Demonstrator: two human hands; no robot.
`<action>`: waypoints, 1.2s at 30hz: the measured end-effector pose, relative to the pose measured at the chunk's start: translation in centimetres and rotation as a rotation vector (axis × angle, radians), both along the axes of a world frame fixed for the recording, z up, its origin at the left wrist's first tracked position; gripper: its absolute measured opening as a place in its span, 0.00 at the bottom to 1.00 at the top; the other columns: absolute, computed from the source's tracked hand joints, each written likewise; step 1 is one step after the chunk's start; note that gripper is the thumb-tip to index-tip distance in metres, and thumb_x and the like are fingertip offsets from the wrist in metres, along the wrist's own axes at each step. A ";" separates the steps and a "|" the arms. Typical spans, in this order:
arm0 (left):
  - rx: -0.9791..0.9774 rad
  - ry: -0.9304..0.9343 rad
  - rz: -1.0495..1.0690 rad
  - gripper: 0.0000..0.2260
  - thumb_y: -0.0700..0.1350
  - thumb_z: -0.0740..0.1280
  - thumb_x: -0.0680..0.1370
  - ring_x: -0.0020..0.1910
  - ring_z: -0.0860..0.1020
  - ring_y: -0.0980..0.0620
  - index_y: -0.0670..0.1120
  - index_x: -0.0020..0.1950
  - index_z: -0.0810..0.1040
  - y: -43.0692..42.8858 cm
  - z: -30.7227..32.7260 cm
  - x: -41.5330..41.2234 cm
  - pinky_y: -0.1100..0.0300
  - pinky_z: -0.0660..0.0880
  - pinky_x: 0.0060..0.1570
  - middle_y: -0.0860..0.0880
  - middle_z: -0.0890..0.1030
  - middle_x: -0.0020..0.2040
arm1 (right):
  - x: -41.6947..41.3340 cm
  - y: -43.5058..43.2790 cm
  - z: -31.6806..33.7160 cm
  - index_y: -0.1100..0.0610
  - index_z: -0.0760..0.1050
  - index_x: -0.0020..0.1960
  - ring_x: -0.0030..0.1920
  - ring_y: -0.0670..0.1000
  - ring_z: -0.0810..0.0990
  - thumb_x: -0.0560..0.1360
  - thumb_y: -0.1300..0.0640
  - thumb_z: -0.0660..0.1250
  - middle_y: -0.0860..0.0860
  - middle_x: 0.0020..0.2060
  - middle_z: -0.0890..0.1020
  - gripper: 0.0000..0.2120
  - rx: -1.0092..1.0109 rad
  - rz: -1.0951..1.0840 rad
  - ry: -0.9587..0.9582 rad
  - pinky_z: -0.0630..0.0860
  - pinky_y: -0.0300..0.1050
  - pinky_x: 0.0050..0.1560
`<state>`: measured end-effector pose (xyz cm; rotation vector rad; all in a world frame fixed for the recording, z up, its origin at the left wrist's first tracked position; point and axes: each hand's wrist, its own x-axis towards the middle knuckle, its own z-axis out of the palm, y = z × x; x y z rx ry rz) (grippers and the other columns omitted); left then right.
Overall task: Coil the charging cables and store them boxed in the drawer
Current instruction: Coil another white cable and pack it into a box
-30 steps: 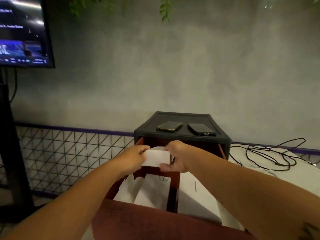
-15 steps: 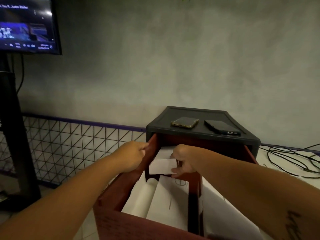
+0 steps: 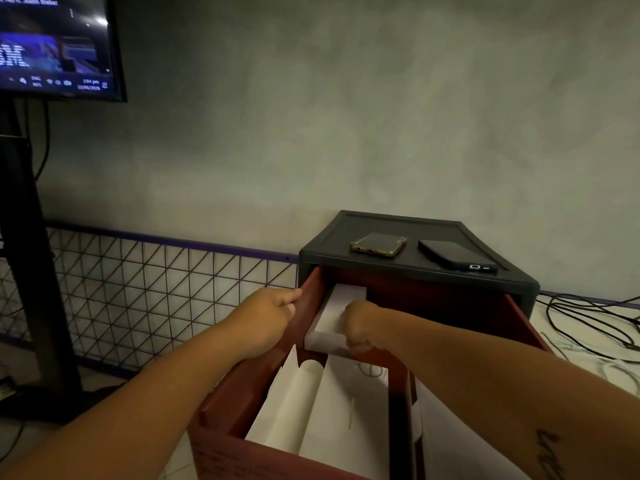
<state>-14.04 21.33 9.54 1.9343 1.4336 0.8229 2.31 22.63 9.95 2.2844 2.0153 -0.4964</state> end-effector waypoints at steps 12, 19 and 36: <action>0.084 0.313 -0.108 0.21 0.50 0.54 0.82 0.72 0.62 0.52 0.50 0.76 0.58 -1.6 1.2 0.0 0.60 0.59 0.68 0.49 0.63 0.75 | 0.5 -0.5 1.0 0.61 0.66 0.69 0.62 0.56 0.73 0.78 0.55 0.61 0.57 0.64 0.73 0.21 0.088 0.086 0.041 0.72 0.45 0.60; 0.016 0.628 -0.195 0.34 0.64 0.46 0.76 0.76 0.41 0.55 0.49 0.77 0.41 -5.1 1.8 -0.4 0.57 0.44 0.72 0.52 0.37 0.77 | 1.0 -11.2 3.9 0.52 0.58 0.74 0.68 0.57 0.65 0.79 0.44 0.56 0.55 0.69 0.63 0.26 0.204 0.331 -0.033 0.67 0.52 0.65; 0.162 0.780 -0.362 0.60 0.85 0.45 0.47 0.71 0.50 0.65 0.60 0.76 0.46 -11.9 2.0 -1.3 0.56 0.53 0.73 0.66 0.46 0.72 | 9.3 -28.0 0.5 0.41 0.46 0.75 0.74 0.51 0.58 0.66 0.27 0.41 0.46 0.75 0.37 0.40 0.345 -0.024 -0.023 0.63 0.45 0.69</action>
